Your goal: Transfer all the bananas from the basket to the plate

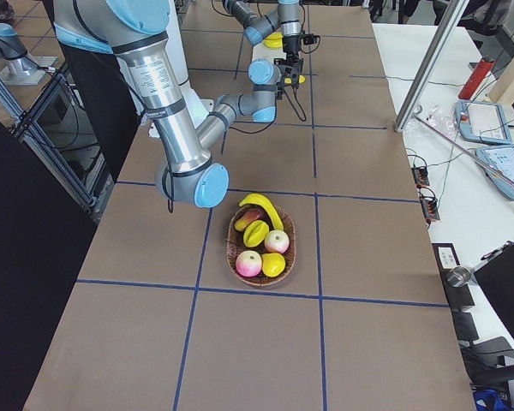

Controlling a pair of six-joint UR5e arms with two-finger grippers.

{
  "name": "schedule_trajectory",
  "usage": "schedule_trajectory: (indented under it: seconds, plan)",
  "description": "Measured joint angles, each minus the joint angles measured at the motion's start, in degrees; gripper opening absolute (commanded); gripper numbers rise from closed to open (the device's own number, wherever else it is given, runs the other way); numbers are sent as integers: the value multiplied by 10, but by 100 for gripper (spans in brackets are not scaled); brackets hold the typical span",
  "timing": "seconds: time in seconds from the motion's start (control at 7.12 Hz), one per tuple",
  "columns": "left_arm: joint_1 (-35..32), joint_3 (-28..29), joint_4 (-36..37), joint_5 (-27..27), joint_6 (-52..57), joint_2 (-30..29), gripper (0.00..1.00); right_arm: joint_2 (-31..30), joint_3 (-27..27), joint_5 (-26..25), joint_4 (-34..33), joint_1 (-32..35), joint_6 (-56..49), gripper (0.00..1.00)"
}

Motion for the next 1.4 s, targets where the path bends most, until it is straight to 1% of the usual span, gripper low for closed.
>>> schedule_trajectory:
  seconds: [0.14, 0.42, 0.56, 0.7, 0.84, 1.12, 1.26, 1.4]
  plan:
    - [-12, 0, 2, 0, 0, 18, 0, 0, 1, 31, -21, 19, 0, 100]
    - [-60, -2, 12, 3, -1, 75, 0, -2, 1, 123, -94, 81, -3, 100]
    - [-89, -6, 22, 2, 1, 109, 0, -6, 1, 162, -144, 112, -11, 100]
    - [-111, -15, 31, 2, 13, 152, 0, -9, 2, 190, -207, 142, -38, 100]
    - [-124, -23, 36, 3, 33, 203, 0, -12, 2, 206, -276, 168, -90, 100]
    - [-140, -30, 39, 6, 95, 306, 0, -18, 5, 217, -426, 215, -255, 100]
    - [-145, -27, 38, 6, 125, 347, 0, -32, 14, 219, -478, 235, -337, 100]
    - [-148, -23, 38, 8, 143, 372, 0, -50, 25, 219, -502, 247, -390, 100]
